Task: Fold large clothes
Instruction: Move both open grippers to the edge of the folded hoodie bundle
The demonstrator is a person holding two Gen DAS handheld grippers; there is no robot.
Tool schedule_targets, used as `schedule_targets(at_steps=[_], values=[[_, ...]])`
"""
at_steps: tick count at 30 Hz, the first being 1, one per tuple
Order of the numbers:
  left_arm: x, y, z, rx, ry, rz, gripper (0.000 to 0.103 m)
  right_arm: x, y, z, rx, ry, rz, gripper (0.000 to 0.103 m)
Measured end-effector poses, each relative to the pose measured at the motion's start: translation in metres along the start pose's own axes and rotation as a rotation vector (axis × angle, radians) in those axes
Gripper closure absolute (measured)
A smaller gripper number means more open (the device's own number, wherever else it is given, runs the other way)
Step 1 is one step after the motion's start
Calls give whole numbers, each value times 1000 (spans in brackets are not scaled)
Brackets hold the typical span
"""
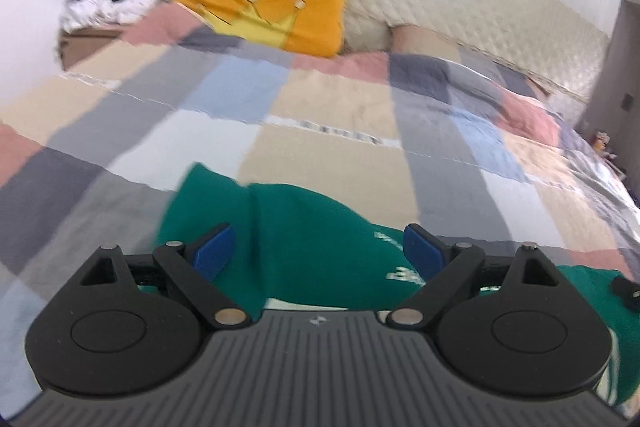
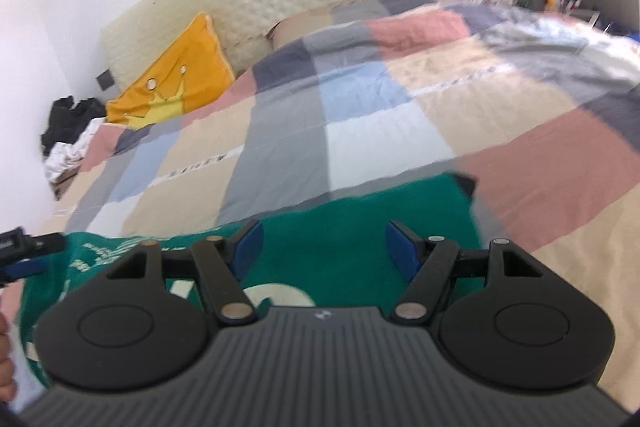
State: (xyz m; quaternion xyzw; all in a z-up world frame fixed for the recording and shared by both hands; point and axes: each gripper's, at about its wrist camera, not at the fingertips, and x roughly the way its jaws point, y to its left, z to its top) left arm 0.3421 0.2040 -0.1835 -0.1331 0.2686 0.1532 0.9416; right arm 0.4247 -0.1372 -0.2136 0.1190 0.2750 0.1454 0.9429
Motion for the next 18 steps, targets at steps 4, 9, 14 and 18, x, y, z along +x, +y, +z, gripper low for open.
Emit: schedule_targets(at_steps=[4, 9, 14, 18], values=[[6, 11, -2, -28, 14, 49, 10, 8, -6, 0, 16, 24, 1, 34], [34, 15, -5, -8, 104, 93, 10, 35, -7, -11, -48, 116, -14, 33], [48, 21, -9, -30, 137, 90, 9, 45, -16, -14, -1, 132, 11, 33], [43, 26, -9, -56, 121, 77, 9, 43, -17, -17, 13, 112, 12, 33]])
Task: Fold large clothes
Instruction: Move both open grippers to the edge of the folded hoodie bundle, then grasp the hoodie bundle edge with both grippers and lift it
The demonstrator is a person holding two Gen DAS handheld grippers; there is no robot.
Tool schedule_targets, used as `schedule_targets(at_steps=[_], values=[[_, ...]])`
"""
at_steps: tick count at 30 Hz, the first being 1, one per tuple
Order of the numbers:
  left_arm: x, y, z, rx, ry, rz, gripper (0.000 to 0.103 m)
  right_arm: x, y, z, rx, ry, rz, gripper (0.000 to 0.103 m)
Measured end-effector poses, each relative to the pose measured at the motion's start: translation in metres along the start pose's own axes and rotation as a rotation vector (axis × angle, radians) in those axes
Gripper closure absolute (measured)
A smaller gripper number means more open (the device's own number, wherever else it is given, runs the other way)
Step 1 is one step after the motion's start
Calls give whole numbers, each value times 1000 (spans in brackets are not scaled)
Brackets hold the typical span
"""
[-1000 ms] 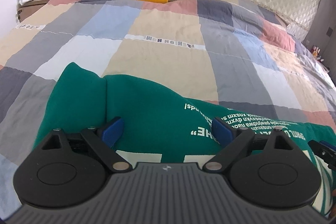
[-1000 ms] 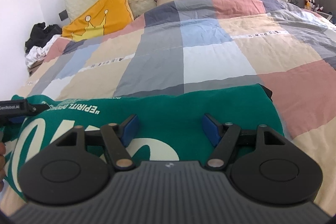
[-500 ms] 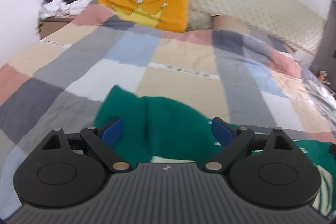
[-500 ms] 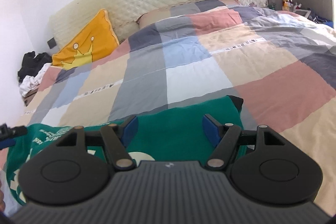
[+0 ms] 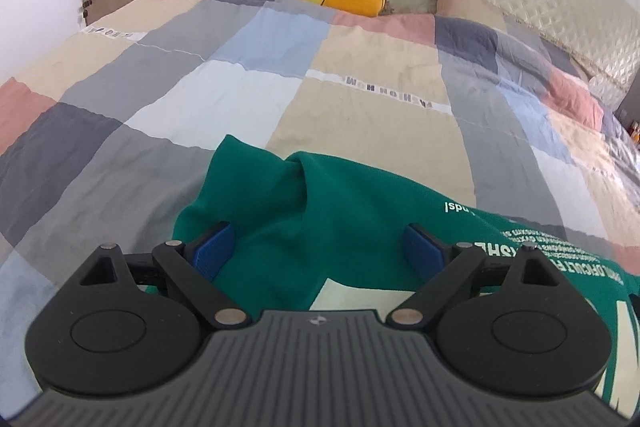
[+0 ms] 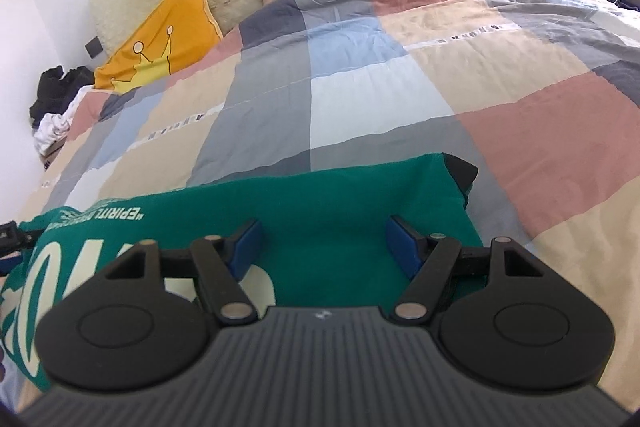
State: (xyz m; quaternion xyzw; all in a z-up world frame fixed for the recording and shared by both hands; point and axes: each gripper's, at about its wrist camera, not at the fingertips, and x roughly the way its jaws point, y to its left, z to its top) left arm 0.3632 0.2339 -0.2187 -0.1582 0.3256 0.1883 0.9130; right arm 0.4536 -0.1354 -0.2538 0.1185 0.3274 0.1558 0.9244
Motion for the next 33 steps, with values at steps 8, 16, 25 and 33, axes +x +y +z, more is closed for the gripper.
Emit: schedule_targets(at_steps=[8, 16, 25, 33], values=[[-48, -8, -9, 31, -64, -7, 9, -46, 0, -2, 190, -119, 78, 31], [-113, -25, -42, 78, -124, -75, 9, -98, 8, -16, 295, -92, 102, 29], [-156, -33, -94, 30, -73, -205, 9, -122, 18, -59, 427, 11, 201, 29], [-161, -39, -123, -27, 23, -272, 9, -102, 21, -90, 572, 164, 245, 29]])
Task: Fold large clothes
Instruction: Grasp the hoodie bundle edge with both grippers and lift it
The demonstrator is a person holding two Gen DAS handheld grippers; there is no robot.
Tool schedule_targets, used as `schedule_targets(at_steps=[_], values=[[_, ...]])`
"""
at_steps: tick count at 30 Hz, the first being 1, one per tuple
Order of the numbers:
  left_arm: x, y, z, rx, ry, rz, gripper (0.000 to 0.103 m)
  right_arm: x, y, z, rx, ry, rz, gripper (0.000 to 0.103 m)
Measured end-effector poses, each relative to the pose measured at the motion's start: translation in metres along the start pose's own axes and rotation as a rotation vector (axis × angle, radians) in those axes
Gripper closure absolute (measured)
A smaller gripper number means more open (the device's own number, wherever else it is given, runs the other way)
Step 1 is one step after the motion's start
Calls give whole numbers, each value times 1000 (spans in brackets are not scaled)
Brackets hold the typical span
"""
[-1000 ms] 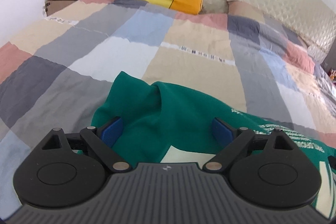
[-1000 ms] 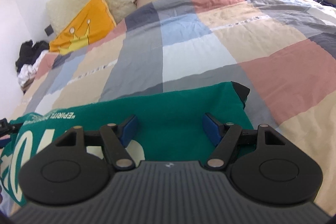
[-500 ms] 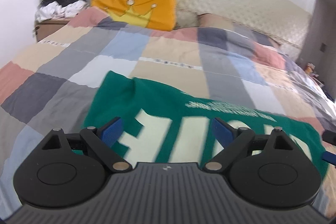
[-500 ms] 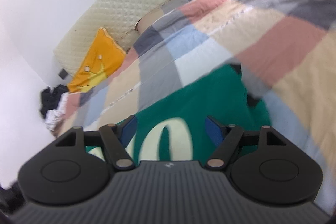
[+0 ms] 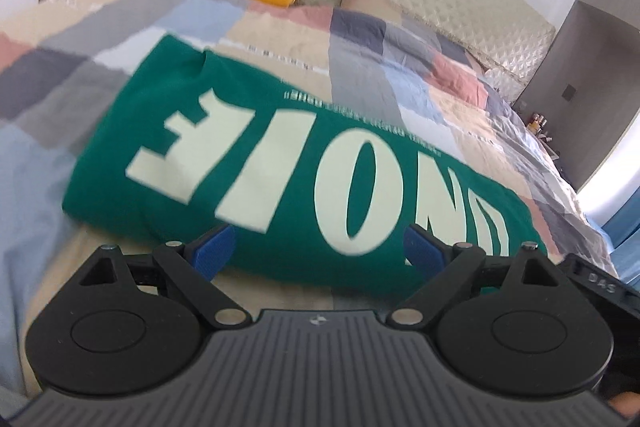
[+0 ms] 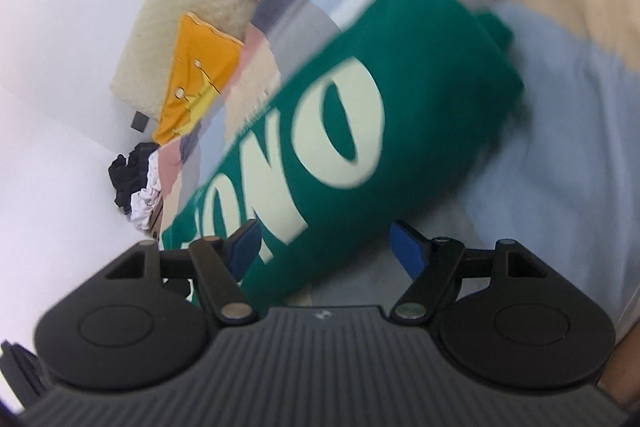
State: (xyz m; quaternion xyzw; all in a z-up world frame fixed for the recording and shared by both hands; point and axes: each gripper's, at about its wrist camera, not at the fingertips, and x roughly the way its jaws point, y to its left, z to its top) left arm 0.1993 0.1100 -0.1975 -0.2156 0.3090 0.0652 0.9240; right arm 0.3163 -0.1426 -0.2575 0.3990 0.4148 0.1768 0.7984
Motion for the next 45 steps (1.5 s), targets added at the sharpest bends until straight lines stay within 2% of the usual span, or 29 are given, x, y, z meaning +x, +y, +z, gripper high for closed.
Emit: schedule_targets(at_steps=[6, 7, 8, 10, 11, 12, 20, 23, 27, 29, 36, 39, 45], values=[[14, 17, -2, -106, 102, -57, 9, 15, -17, -2, 100, 58, 0, 29], [16, 20, -2, -121, 113, -62, 9, 18, -17, -3, 102, 63, 0, 25], [19, 22, -2, -136, 123, -65, 9, 20, -18, -4, 108, 64, 9, 15], [23, 26, -1, -164, 135, -67, 9, 22, -18, -7, 120, 60, 40, 6], [25, 28, 1, -176, 141, -67, 9, 23, -17, -7, 119, 57, 41, 7], [27, 30, 0, -191, 148, -71, 9, 24, -17, -6, 117, 56, 43, 1], [42, 50, -3, -361, 199, -133, 6, 43, -34, -1, 235, 52, 54, 0], [49, 63, -7, -476, 193, -169, 4, 51, -39, 2, 299, 40, 112, 0], [59, 84, -14, -652, 207, -239, 4, 52, -44, 7, 376, -23, 192, 0], [63, 91, -16, -714, 206, -249, 4, 50, -46, 8, 406, -40, 223, 0], [83, 113, -22, -944, 158, -331, 4, 39, -48, 7, 414, -71, 299, 0], [93, 123, -23, -1031, 126, -327, 4, 35, -50, 6, 415, -82, 327, 0], [113, 134, -15, -1127, 58, -289, 4, 29, -50, 3, 395, -92, 332, 0]])
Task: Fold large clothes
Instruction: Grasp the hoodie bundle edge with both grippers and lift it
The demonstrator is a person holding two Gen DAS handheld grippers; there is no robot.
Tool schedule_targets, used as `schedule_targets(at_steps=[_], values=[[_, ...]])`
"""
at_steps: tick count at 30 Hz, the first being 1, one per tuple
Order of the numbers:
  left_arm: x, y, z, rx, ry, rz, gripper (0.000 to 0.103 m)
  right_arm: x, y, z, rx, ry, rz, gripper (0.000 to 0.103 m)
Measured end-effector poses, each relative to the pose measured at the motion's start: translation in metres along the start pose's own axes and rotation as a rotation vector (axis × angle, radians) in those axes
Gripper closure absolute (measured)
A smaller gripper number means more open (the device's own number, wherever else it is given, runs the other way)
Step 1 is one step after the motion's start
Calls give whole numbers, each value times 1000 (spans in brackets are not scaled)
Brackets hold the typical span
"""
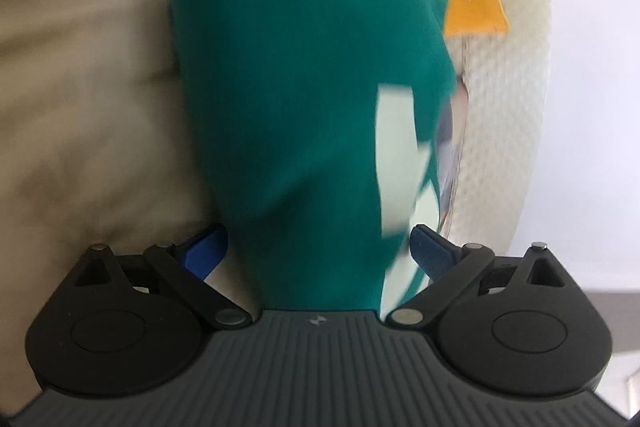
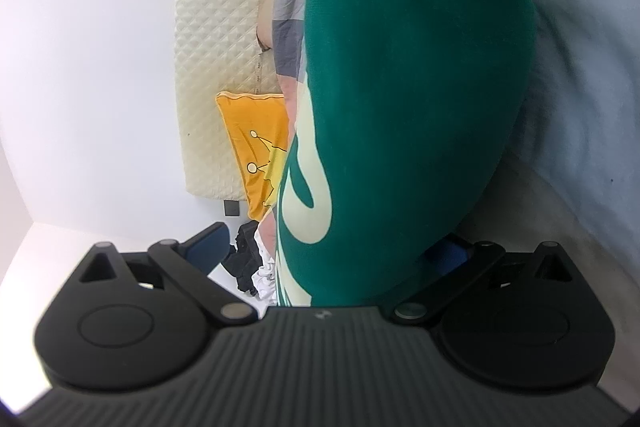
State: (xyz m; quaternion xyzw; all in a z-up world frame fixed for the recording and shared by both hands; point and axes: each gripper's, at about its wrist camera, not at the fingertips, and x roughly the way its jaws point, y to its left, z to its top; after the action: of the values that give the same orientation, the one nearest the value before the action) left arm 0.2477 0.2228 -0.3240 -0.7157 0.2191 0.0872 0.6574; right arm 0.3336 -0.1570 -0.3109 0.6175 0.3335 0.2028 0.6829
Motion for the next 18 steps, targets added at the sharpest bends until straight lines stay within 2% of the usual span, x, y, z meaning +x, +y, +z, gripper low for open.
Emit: schedule_targets(at_steps=[3, 8, 11, 13, 18], values=[[7, -1, 7, -45, -29, -25, 5, 3, -4, 0, 12, -2, -10, 0], [27, -12, 9, -16, -59, 39, 11, 12, -3, 0, 12, -32, -75, 0], [35, -25, 9, 36, -78, 77, 24, 8, -6, 2, 6, -85, -144, 0], [31, -31, 13, 77, -89, 84, 33, 9, -7, 4, 8, -90, -155, 0], [40, -50, 11, 182, -115, 98, 42, 25, -7, 6, -1, -96, -173, 0]])
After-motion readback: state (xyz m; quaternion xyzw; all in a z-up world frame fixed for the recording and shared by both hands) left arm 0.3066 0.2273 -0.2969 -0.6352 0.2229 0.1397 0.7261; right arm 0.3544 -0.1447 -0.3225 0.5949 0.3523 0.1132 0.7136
